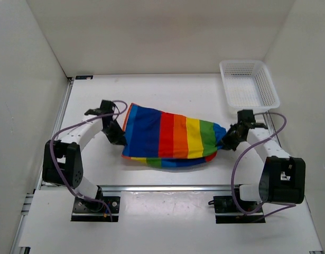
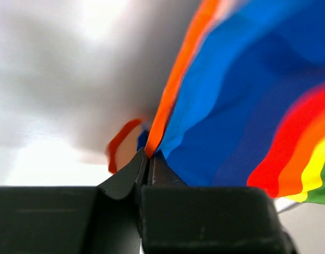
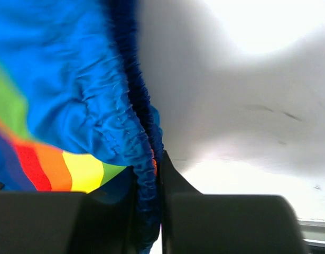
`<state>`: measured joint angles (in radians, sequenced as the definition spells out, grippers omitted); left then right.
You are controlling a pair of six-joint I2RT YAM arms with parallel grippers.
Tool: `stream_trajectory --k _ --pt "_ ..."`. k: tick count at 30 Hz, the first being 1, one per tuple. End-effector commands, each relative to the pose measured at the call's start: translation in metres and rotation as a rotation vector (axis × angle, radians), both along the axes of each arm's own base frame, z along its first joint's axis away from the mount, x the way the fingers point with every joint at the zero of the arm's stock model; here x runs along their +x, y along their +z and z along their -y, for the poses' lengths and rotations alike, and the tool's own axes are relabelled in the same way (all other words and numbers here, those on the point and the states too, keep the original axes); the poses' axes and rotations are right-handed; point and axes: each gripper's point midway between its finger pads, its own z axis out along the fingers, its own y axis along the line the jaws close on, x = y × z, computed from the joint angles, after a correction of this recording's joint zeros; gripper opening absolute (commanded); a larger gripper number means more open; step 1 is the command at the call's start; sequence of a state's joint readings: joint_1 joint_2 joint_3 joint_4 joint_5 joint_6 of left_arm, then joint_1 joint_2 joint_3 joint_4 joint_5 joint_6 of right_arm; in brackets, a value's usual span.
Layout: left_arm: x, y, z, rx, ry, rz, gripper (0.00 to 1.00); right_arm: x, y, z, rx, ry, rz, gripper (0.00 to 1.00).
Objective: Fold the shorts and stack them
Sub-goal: Fold the shorts
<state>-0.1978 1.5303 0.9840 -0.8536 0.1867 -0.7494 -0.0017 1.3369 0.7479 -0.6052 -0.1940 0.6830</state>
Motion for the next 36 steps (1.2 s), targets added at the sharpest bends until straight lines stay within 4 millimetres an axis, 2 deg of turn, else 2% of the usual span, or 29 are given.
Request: stream_trajectory --k 1,2,3,4,5,6,7,9,11,12,13,14,15,16,18,21,22,24,27,29,30,31,32,36 --pt "0.041 0.072 -0.019 0.031 0.006 0.204 0.1 0.067 0.086 0.008 -0.039 0.013 0.276 0.0" --pt "0.061 0.105 -0.023 0.027 0.013 0.286 0.1 0.071 0.101 0.008 -0.046 0.026 0.293 0.0" --pt "0.066 0.12 -0.028 0.038 0.027 0.311 0.1 0.077 0.117 0.009 -0.055 0.041 0.328 0.0" --pt "0.063 0.131 -0.03 0.052 0.016 0.311 0.1 0.088 0.145 0.009 -0.057 0.04 0.389 0.0" --pt "0.073 0.156 -0.034 0.052 0.018 0.371 0.1 0.086 0.152 0.011 -0.074 0.046 0.397 0.0" --pt "0.074 0.165 -0.038 0.061 0.031 0.381 0.1 0.086 0.156 0.011 -0.075 0.045 0.4 0.0" --pt "0.068 0.167 -0.042 0.084 0.027 0.364 0.1 0.084 0.159 0.012 -0.079 0.053 0.415 0.0" --pt "0.07 0.17 -0.053 0.104 0.046 0.369 0.1 0.074 0.146 0.013 -0.086 0.05 0.378 0.0" --pt "0.075 0.158 -0.051 0.084 0.045 0.356 0.1 0.069 0.123 0.011 -0.071 0.049 0.329 0.0" --pt "0.076 0.145 -0.049 0.074 0.04 0.33 0.1 0.063 0.096 0.011 -0.063 0.04 0.26 0.0" --pt "0.082 0.129 -0.047 0.065 0.034 0.296 0.12 0.061 0.082 0.011 -0.062 0.041 0.231 0.0" --pt "0.088 0.117 -0.046 0.066 0.033 0.279 0.19 0.06 0.07 0.008 -0.042 0.023 0.202 0.0" --pt "0.098 0.107 -0.043 0.069 0.013 0.278 0.31 0.062 0.053 0.008 -0.041 0.023 0.167 0.0" --pt "0.101 0.077 -0.043 0.078 0.0 0.191 0.33 0.057 0.04 0.002 -0.007 0.027 0.13 0.0" --pt "0.101 0.059 -0.039 0.083 -0.024 0.134 0.34 0.053 0.026 -0.002 0.02 0.037 0.078 0.0" --pt "0.096 0.063 -0.043 0.121 -0.034 0.16 0.5 0.052 0.031 -0.007 0.035 0.051 0.101 0.0" --pt "0.093 0.074 -0.046 0.132 -0.028 0.194 0.52 0.053 0.033 -0.005 0.023 0.047 0.112 0.0" --pt "0.084 0.08 -0.054 0.173 -0.016 0.196 0.52 0.054 0.035 -0.004 0.013 0.044 0.122 0.0" --pt "0.07 0.089 -0.056 0.187 -0.007 0.227 0.38 0.057 0.038 -0.003 0.009 0.052 0.136 0.0" --pt "0.059 0.085 -0.041 0.15 -0.048 0.218 0.38 0.059 0.038 -0.003 0.009 0.052 0.134 0.0" --pt "0.06 0.082 -0.036 0.127 -0.069 0.227 0.44 0.059 0.038 -0.003 0.006 0.06 0.136 0.0" --pt "0.054 0.07 -0.031 0.109 -0.096 0.194 0.48 0.059 0.035 -0.003 0.006 0.06 0.124 0.0" --pt "0.051 0.054 -0.026 0.104 -0.114 0.141 0.5 0.059 0.034 -0.003 0.006 0.06 0.124 0.0" --pt "0.047 0.018 -0.008 0.087 -0.169 0.052 0.51 0.059 0.034 -0.003 0.006 0.06 0.124 0.0"
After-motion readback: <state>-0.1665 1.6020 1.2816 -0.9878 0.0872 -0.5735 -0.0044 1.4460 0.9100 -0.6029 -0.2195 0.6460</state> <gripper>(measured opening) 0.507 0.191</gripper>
